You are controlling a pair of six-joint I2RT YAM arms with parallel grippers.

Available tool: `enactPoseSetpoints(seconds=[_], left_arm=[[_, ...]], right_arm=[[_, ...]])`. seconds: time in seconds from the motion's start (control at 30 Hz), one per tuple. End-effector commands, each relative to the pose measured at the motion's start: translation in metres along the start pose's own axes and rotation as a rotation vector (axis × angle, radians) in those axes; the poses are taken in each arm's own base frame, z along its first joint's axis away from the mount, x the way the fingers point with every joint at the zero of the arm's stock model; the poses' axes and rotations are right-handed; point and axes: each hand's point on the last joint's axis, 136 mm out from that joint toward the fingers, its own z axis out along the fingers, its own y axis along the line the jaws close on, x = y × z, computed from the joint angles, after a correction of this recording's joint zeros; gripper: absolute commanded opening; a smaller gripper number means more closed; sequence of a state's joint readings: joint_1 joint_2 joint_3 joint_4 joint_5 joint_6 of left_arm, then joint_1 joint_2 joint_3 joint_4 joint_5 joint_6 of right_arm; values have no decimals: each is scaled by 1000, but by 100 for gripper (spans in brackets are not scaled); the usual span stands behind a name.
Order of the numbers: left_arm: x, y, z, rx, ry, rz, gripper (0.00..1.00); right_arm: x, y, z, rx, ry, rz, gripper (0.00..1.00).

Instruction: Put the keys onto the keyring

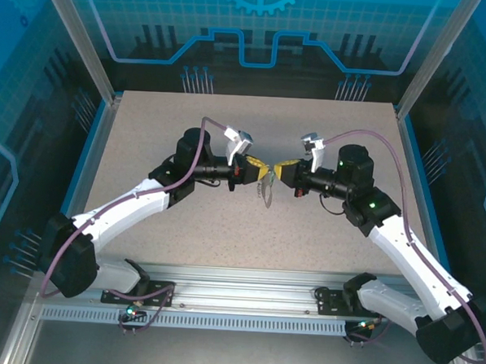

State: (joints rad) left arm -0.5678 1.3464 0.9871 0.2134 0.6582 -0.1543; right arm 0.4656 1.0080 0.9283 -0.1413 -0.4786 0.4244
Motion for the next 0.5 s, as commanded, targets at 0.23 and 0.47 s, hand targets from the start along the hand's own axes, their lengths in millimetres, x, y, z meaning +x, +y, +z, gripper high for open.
enactPoseSetpoints(seconds=[0.23, 0.47], left_arm=[[-13, -12, 0, 33, -21, 46, 0], [-11, -12, 1, 37, -15, 41, 0]], right_arm=[[-15, 5, 3, -13, -30, -37, 0], [-19, 6, 3, -18, -46, -41, 0]])
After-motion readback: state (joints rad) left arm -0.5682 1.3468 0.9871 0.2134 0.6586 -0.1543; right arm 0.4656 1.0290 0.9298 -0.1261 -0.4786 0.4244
